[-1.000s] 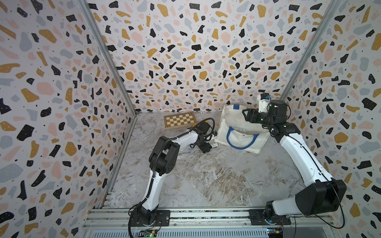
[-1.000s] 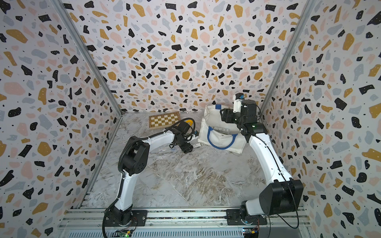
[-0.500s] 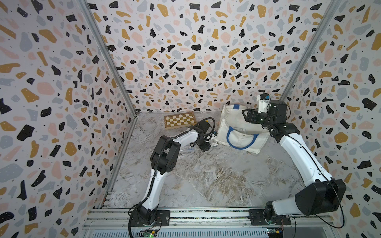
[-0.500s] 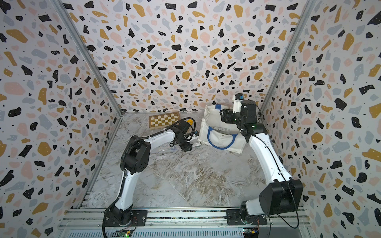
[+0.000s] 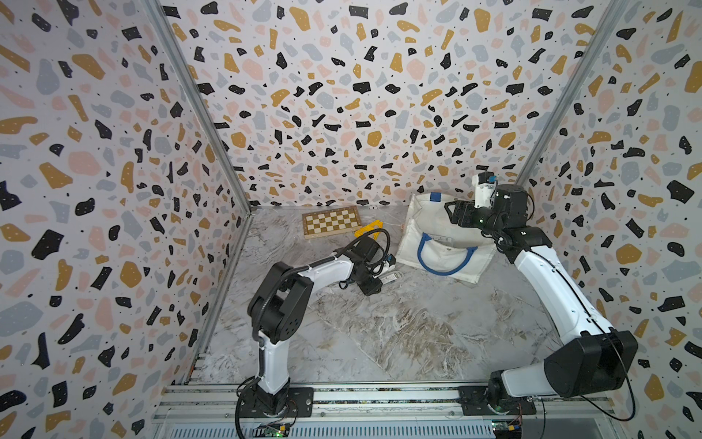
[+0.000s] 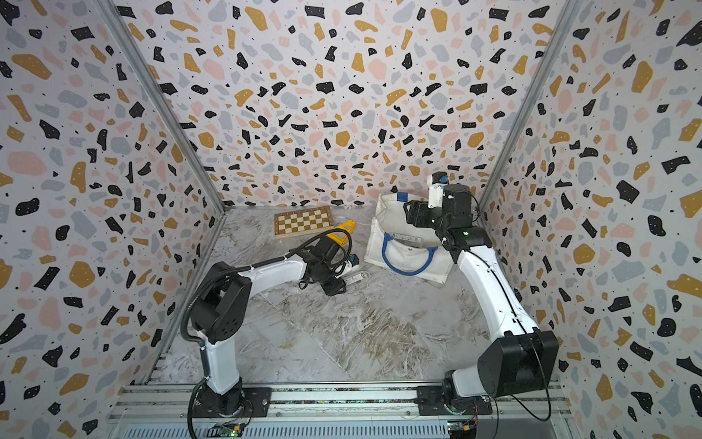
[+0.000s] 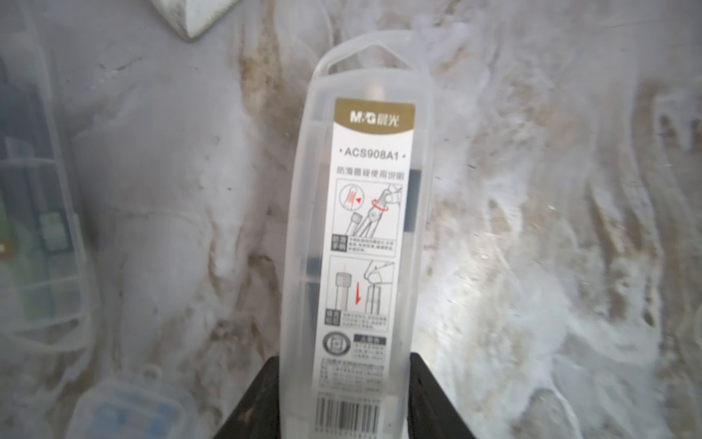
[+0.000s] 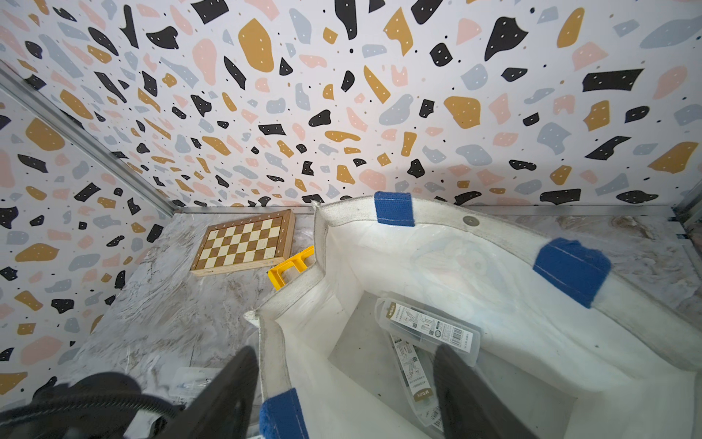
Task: Put the compass set into the canvas bag
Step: Pick up the compass set at the center of the board.
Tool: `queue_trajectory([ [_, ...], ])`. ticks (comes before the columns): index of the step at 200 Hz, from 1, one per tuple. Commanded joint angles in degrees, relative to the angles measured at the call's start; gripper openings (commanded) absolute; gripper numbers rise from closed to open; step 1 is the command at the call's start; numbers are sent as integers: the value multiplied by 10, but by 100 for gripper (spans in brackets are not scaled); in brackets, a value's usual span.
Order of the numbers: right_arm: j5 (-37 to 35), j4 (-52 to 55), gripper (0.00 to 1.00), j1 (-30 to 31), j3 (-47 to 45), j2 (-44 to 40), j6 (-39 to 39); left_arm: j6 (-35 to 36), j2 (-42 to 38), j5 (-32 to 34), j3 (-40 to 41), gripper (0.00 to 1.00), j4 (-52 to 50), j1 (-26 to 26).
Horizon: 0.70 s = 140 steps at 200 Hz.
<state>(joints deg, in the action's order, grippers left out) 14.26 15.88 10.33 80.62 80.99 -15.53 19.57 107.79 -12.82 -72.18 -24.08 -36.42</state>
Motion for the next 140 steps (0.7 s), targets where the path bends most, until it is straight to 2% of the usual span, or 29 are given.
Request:
queue_trajectory([
  [1,-2,2,76,30,2,-26,3,-55,-82,15,67,23,97,-20],
  [45,-3,10,77,142,2,-13,9,-118,-244,64,194,19,186,-37],
  [68,15,21,77,186,-5,3,8,-127,-310,85,226,17,209,-36],
  [91,27,27,77,208,-13,16,6,-135,-331,100,229,16,213,-36],
  [140,102,12,78,208,-70,13,-12,-144,-345,119,236,15,230,-36],
])
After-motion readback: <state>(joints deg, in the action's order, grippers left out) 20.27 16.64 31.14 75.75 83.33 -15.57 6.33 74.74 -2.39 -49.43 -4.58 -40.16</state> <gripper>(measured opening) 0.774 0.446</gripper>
